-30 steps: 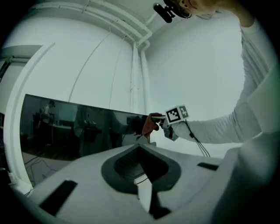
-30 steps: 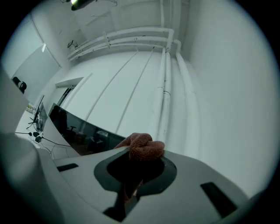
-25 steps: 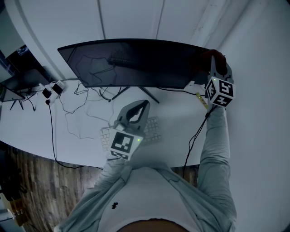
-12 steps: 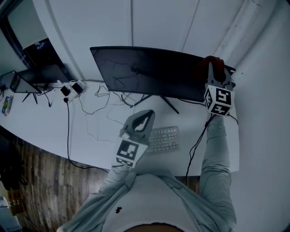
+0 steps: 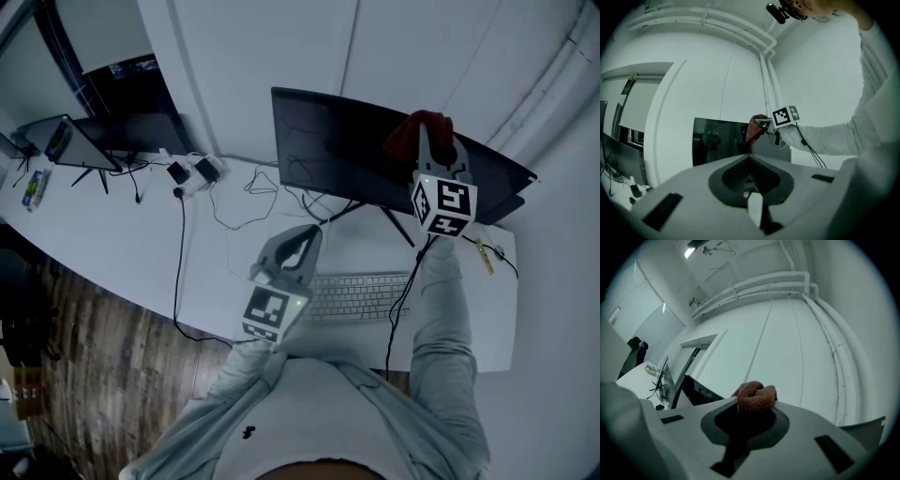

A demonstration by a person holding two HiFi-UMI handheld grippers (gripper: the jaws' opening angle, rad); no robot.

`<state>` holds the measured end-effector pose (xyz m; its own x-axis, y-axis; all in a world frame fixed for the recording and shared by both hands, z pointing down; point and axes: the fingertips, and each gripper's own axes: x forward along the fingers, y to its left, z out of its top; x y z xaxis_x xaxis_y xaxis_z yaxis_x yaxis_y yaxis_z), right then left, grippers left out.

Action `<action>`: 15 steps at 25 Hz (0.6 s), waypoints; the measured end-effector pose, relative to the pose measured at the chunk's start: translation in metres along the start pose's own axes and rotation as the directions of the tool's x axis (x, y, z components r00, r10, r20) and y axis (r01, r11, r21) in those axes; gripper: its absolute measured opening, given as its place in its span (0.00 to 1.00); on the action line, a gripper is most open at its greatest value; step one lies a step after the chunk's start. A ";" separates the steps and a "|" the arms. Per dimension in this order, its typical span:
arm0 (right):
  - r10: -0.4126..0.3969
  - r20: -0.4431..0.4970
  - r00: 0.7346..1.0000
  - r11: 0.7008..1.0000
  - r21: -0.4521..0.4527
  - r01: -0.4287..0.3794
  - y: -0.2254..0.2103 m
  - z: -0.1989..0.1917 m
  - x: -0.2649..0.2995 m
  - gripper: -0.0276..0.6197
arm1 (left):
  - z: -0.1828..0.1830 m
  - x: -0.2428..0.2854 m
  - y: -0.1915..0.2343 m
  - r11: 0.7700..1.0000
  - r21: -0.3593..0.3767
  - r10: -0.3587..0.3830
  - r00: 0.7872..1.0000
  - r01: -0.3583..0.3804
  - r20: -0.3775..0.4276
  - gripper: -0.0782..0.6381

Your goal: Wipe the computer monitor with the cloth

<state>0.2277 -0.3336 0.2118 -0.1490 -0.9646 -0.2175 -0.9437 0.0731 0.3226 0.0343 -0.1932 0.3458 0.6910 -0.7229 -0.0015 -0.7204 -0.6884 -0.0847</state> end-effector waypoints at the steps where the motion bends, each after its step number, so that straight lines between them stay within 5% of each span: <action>1: 0.010 0.006 1.000 1.000 0.008 -0.010 0.013 0.003 0.006 0.10 | -0.001 -0.006 0.009 1.000 0.000 0.009 1.000 -0.009 -0.002 0.14; 15: 0.187 0.064 0.980 0.981 0.035 -0.189 0.173 0.039 0.075 0.10 | -0.015 -0.069 0.102 0.994 -0.003 0.113 0.994 -0.113 -0.009 0.14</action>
<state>0.0415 -0.3828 0.2151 -0.3410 -0.9159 -0.2116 -0.9082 0.2629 0.3256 -0.0878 -0.2145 0.3526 0.6044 -0.7967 -0.0026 -0.7942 -0.6023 -0.0813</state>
